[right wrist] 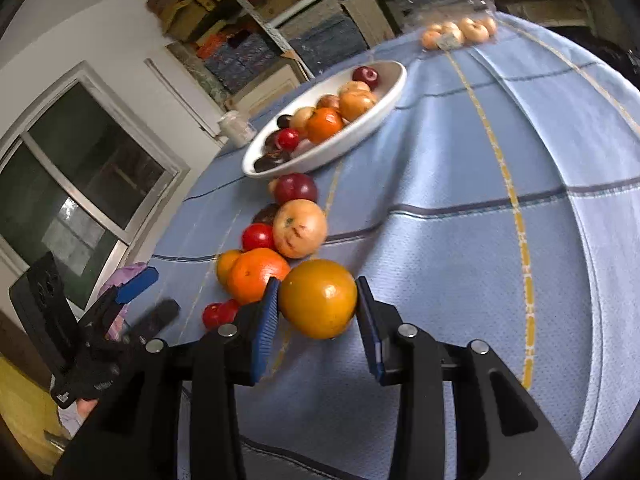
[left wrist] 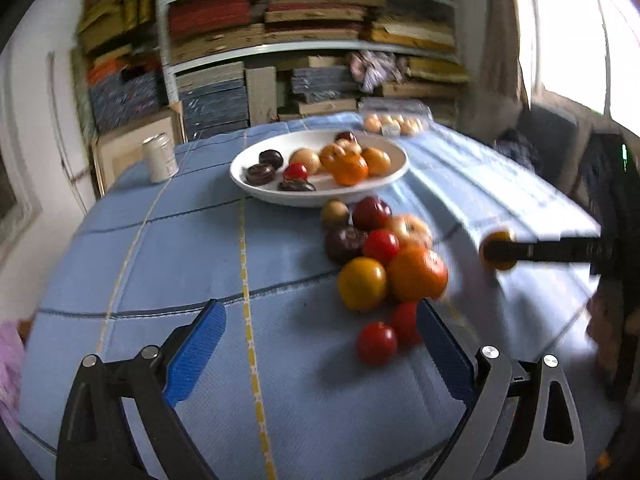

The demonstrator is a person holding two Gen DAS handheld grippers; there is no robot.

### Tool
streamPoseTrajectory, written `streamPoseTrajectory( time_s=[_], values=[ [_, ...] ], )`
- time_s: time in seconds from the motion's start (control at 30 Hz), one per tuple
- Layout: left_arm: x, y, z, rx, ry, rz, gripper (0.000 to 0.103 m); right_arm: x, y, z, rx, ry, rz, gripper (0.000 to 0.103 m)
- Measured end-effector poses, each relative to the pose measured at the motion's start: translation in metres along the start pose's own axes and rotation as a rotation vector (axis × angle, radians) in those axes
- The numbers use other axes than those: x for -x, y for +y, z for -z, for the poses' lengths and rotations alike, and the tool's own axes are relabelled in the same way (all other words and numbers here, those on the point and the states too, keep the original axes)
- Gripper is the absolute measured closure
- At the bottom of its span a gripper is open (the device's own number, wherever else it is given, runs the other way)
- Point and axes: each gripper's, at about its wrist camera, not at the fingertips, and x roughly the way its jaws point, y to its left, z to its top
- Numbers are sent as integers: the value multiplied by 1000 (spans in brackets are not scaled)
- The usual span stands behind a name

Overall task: Organize fruits
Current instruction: 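Grasp a yellow-orange round fruit with the right tool, then grasp a red tomato with the left tool while the right tool holds its fruit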

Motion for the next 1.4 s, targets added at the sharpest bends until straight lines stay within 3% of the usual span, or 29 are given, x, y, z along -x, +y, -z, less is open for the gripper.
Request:
streamPoseTrajectory(
  time_s=[0.13,0.27,0.43,0.53,0.6,0.67,0.77,1.2,1.4],
  values=[
    [-7,-4,6,-92,52,-56,7,-1,-6,-1,-21,10,4,66],
    [-15,-10,9,-130,85,-60,7,0,-3,0,-8,7,-2,66],
    [-37,-26,11,-256,140,-86,7,2,-4,0,-10,2,-3,66],
    [-50,-11,8,-193,167,-22,26,2,-5,0,-11,-1,-4,66],
    [-53,4,7,-119,179,5,56,2,-4,0,-11,2,-6,66],
    [-55,15,7,-62,186,18,62,2,-4,0,-8,4,-8,66],
    [-56,21,7,-30,188,56,62,1,-3,0,-6,5,-10,66],
    [-63,24,2,17,193,63,59,1,-1,0,4,2,-16,69],
    [-70,21,-3,10,191,55,59,-14,7,3,38,87,-38,71]
  ],
)
